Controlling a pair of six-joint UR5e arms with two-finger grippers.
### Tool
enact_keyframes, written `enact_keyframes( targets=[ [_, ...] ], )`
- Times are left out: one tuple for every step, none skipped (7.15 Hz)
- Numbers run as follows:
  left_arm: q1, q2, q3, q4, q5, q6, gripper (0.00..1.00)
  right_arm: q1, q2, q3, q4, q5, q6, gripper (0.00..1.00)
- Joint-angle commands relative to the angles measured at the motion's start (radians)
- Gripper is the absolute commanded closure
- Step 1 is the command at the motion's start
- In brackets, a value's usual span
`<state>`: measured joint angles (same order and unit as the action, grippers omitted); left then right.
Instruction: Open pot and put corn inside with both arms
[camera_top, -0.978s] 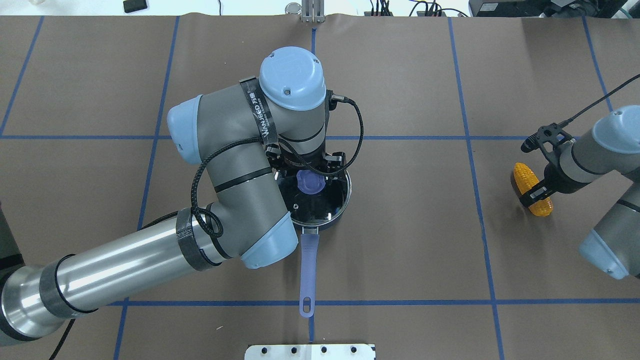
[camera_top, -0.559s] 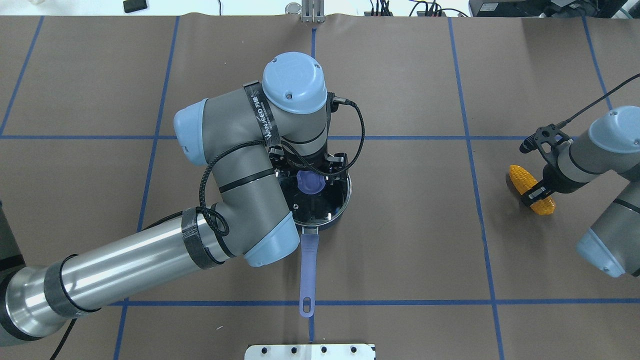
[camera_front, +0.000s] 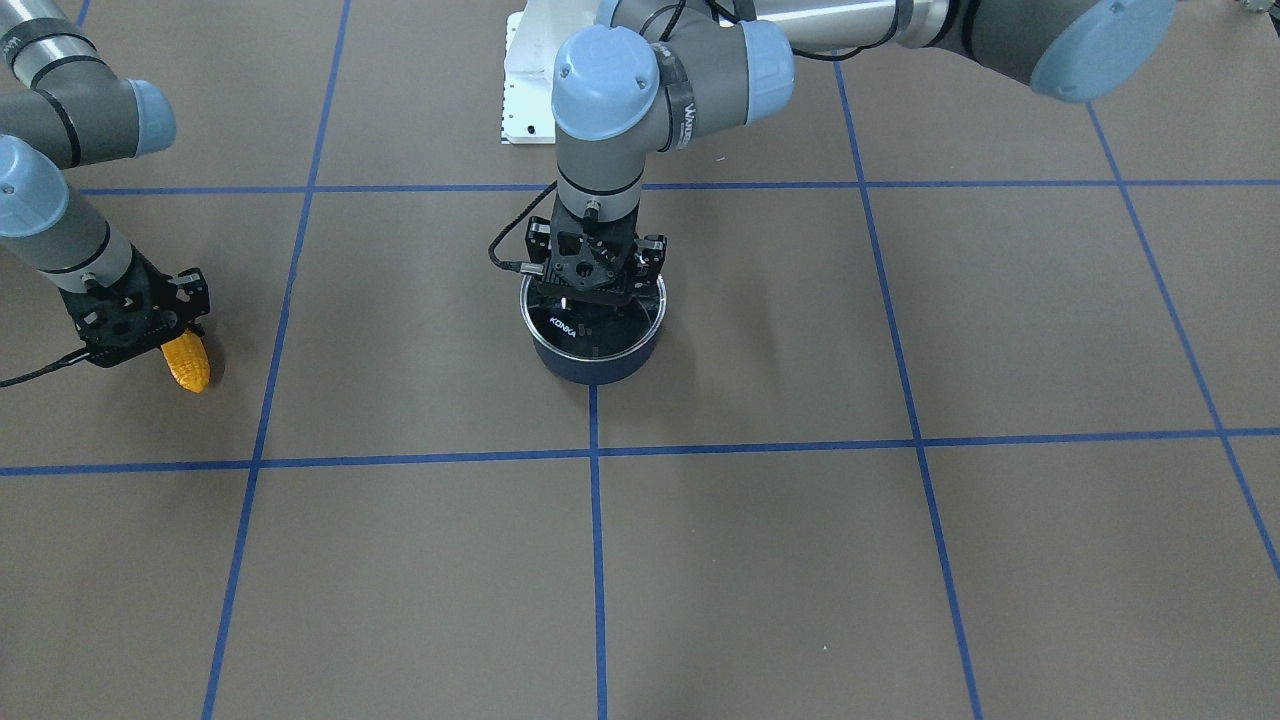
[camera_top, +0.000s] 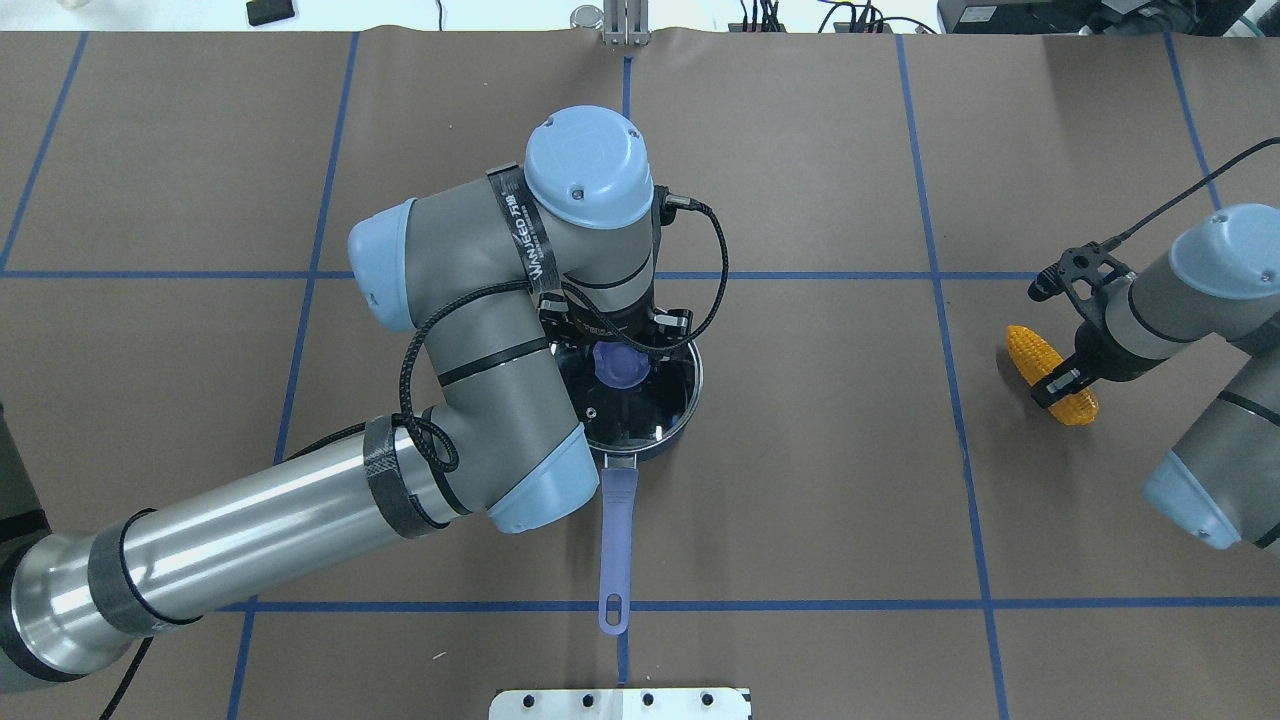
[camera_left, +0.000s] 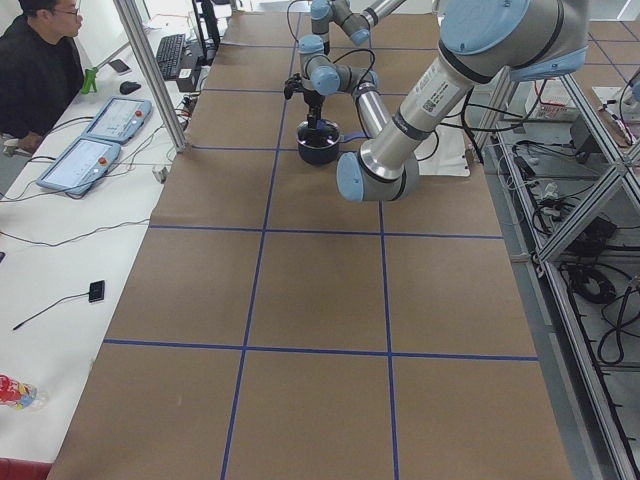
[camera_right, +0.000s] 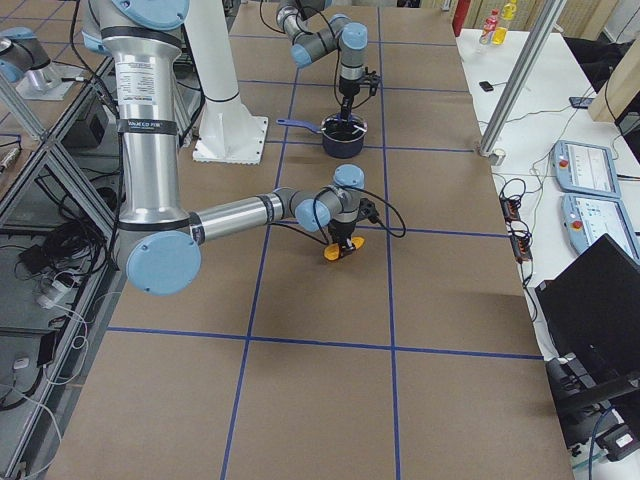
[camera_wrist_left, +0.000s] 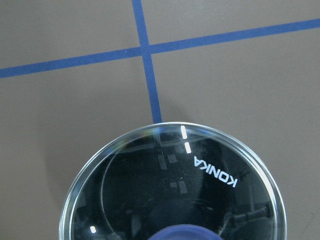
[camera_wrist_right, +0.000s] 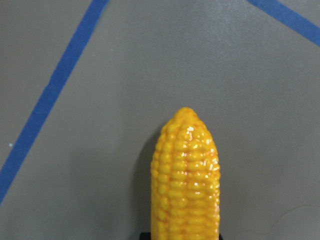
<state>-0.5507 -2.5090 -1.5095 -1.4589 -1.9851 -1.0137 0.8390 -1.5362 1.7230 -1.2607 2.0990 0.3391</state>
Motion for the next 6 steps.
enact_keyframes(
  targets=[
    [0.0, -0.001, 0.0, 0.0, -0.001, 0.0, 0.3, 0.002, 0.025, 0.001, -0.005, 0.003, 0.001, 0.57],
    [0.0, -0.001, 0.0, 0.002, -0.001, 0.0, 0.33, 0.003, 0.031, 0.001, -0.005, 0.003, 0.001, 0.59],
    [0.0, -0.001, 0.0, 0.002, -0.004, 0.0, 0.35, 0.005, 0.036, 0.0, -0.006, 0.003, 0.001, 0.59],
    [0.0, -0.001, -0.008, 0.005, -0.008, 0.0, 0.35, 0.009, 0.057, 0.0, -0.011, 0.004, 0.001, 0.59],
    [-0.002, -0.001, -0.021, 0.008, -0.009, 0.0, 0.35, 0.017, 0.091, 0.01, -0.063, 0.004, 0.001, 0.59],
    [-0.006, 0.001, -0.052, 0.017, -0.009, 0.001, 0.35, 0.017, 0.123, 0.033, -0.128, 0.004, 0.001, 0.59]
  ],
)
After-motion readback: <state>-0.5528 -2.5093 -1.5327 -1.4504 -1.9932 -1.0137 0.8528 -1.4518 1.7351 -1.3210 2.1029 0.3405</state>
